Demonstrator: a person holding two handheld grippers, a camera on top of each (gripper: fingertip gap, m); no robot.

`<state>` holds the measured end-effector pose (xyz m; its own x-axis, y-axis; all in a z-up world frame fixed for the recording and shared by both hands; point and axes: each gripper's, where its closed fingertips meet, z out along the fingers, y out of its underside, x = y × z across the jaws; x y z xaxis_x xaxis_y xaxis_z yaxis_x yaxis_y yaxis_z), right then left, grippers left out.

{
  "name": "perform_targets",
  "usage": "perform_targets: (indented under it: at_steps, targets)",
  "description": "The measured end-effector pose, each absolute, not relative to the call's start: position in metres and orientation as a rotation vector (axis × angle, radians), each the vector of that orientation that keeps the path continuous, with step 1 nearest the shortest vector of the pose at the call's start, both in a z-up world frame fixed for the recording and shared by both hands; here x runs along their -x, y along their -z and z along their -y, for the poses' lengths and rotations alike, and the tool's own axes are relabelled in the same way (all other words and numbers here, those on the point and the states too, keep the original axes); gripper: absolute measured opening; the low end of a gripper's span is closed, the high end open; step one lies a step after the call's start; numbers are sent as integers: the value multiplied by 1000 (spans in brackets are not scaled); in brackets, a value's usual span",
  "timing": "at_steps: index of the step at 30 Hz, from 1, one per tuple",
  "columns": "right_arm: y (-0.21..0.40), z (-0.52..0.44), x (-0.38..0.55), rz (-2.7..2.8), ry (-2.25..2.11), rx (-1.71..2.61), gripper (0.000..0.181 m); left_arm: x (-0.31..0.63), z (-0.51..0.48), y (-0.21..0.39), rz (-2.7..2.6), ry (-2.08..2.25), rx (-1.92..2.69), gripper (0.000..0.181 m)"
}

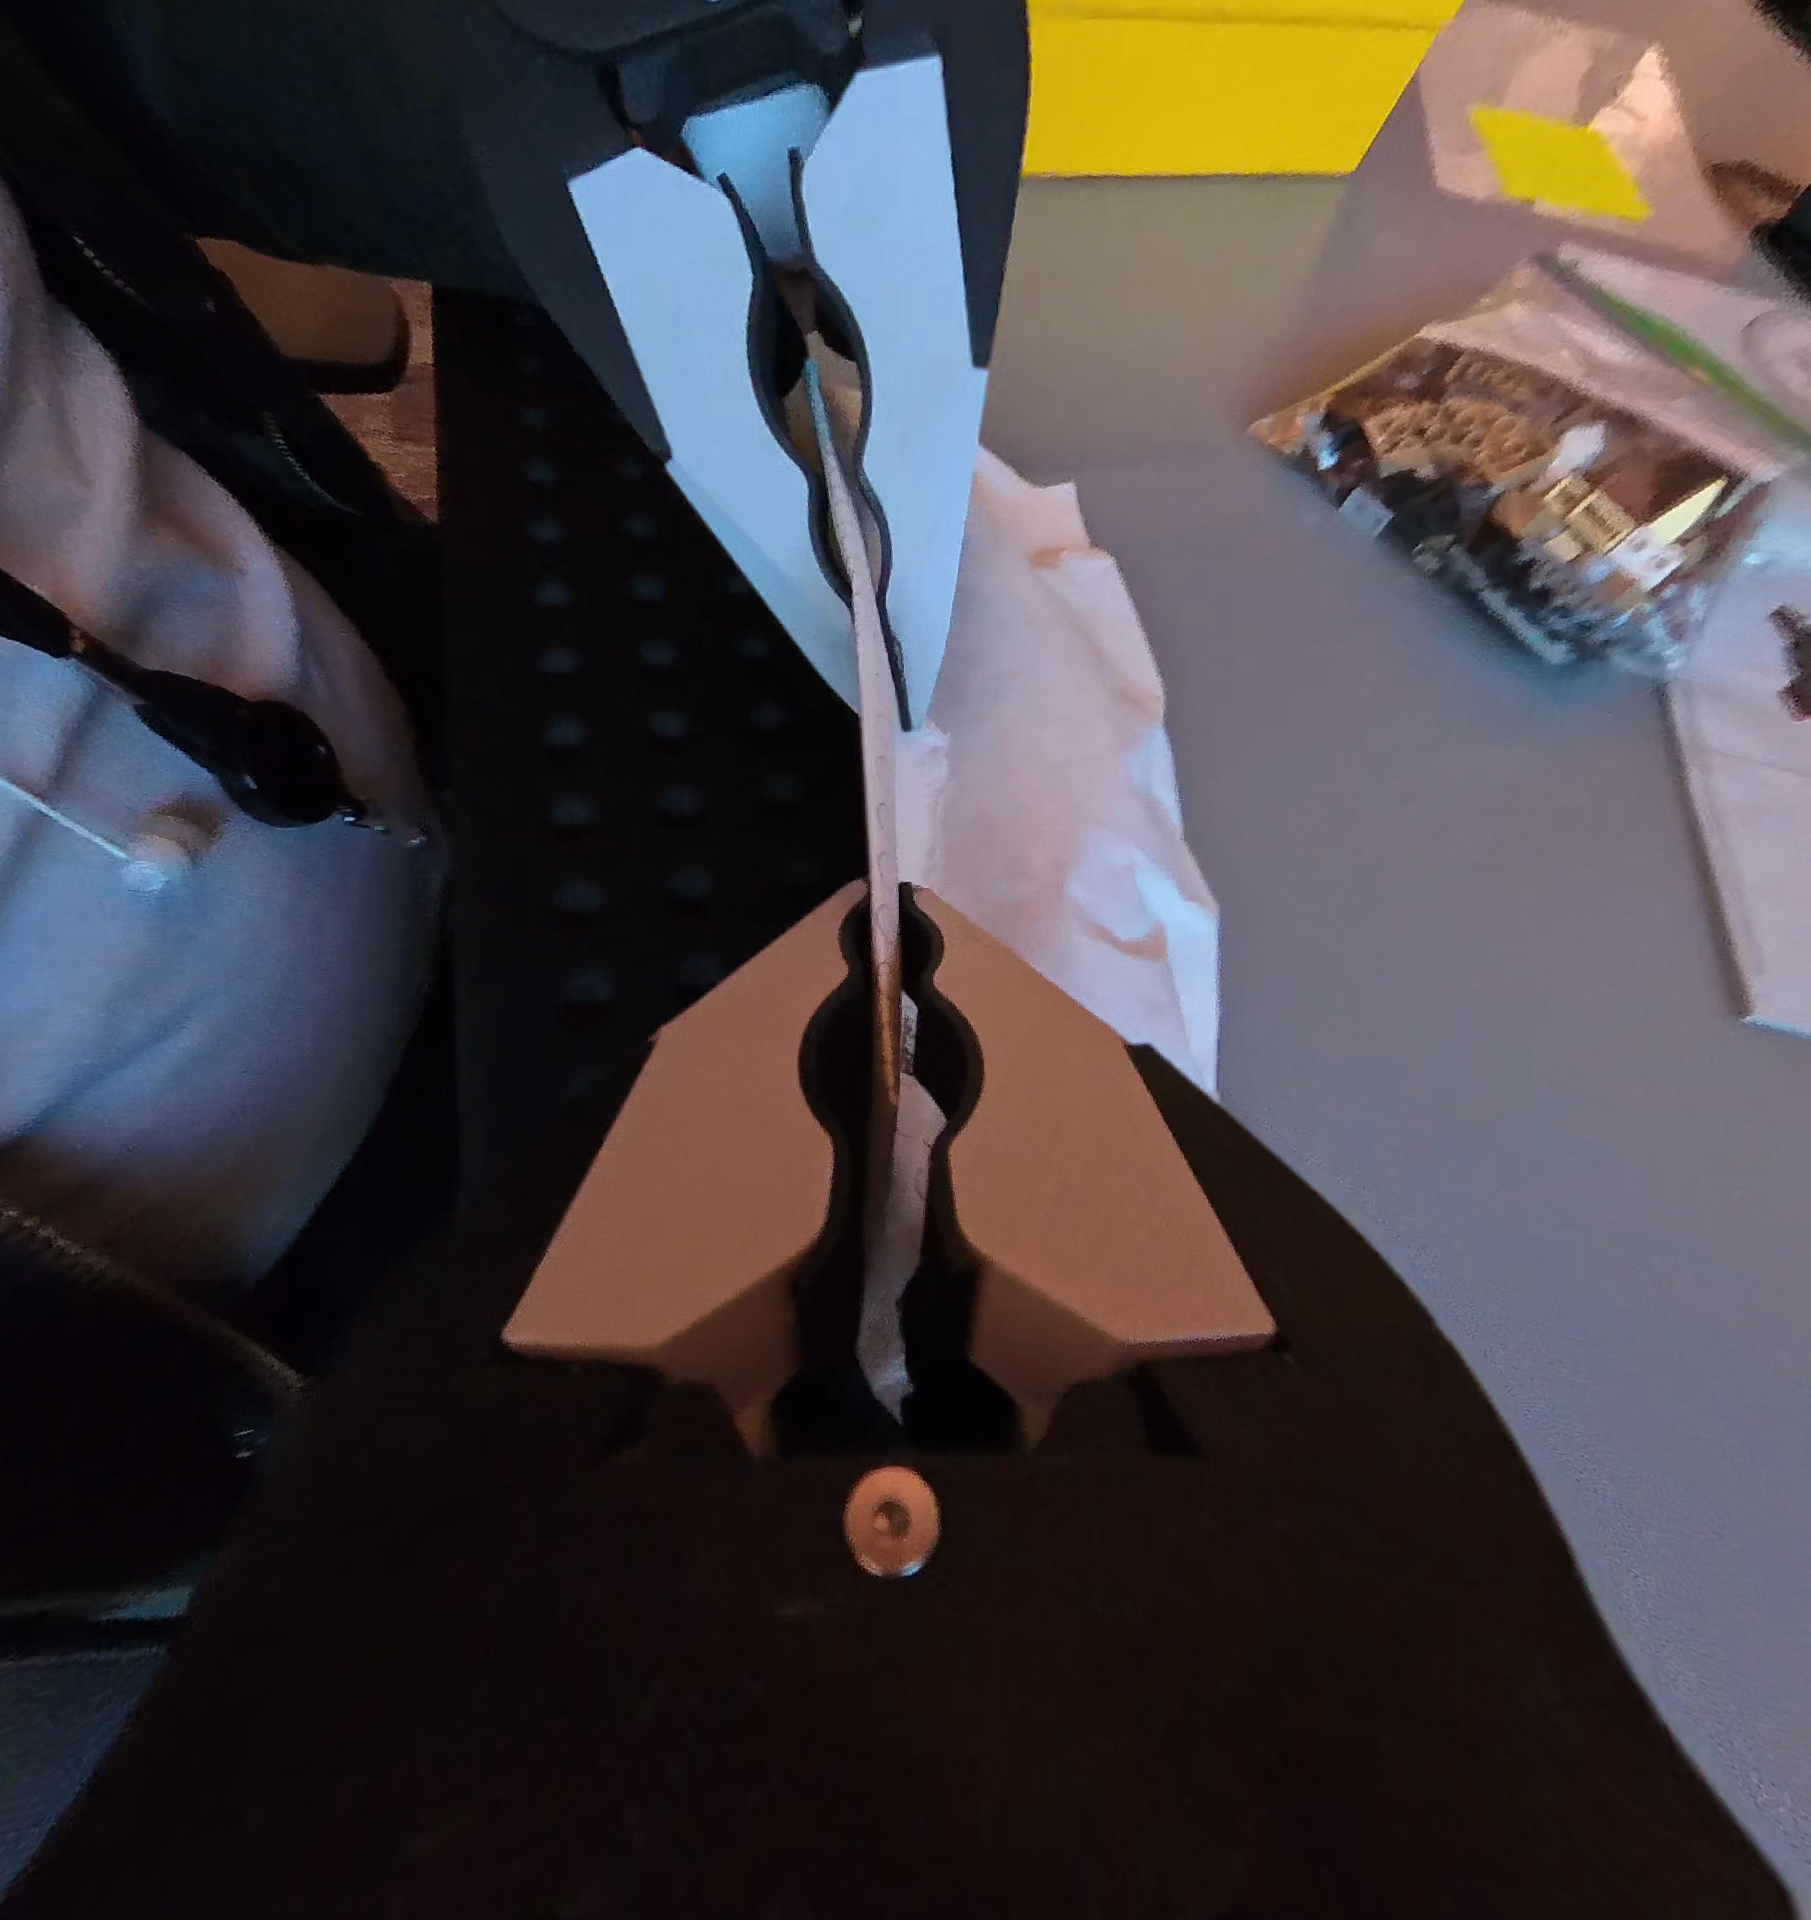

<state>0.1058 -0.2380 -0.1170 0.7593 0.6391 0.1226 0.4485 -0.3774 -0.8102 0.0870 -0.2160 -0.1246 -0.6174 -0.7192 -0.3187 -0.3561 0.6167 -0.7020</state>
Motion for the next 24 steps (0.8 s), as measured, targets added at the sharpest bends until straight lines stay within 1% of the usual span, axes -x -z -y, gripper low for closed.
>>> perform_targets:
  at_steps: [3,5,11,12,14,16,21,22,24]
  targets:
    - [120,236,-106,726,-431,2100,0,-86,214,127,-2255,834,886,0]
    - [117,232,-109,692,-478,2107,0,-85,208,123,-2228,852,922,5]
    - [115,224,-111,774,-304,2071,0,-69,198,110,-2154,941,983,18]
    - [115,221,-112,790,-265,2055,1,-69,197,109,-2141,940,979,17]
    - [117,216,-114,833,-201,2037,1,-71,191,112,-2131,882,951,4]
    - [124,213,-115,911,-139,2026,1,-73,188,119,-2159,813,898,0]
    - [116,202,-121,1058,128,1883,10,-84,171,120,-2149,661,803,0]
    - [116,202,-122,1089,174,1867,10,-85,170,120,-2148,653,794,0]
    - [123,203,-122,1142,186,1873,2,-85,170,125,-2178,648,779,0]
